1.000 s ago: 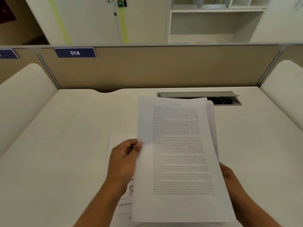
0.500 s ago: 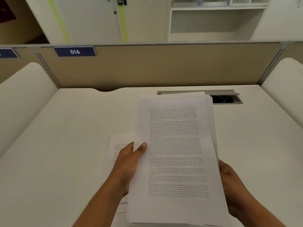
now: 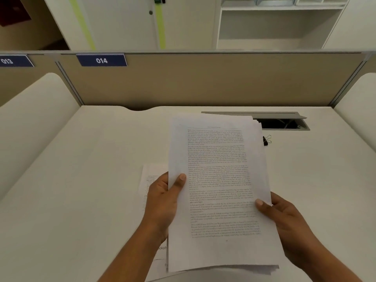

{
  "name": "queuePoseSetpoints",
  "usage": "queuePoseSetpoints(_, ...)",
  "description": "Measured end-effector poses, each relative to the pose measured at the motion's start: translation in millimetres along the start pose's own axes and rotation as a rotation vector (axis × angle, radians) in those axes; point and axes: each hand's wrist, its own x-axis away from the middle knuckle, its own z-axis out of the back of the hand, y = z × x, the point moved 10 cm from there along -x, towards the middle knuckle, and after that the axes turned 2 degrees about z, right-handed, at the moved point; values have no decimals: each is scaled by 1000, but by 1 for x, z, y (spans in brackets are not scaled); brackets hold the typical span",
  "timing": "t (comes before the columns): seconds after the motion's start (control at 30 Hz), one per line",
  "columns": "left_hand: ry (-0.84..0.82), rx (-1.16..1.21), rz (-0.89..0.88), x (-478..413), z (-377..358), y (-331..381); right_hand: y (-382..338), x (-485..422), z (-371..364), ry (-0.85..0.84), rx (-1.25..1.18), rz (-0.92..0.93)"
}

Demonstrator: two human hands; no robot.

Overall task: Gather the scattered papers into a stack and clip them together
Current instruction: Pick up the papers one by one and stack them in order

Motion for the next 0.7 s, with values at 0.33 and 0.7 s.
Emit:
queuePoseSetpoints(0.33,67,-130,94,-9,18,-22,4,-3,17,67,111,59)
queuePoseSetpoints(0.7,380,-1264,217,-29,128,-87,18,1,38,130,28,-7)
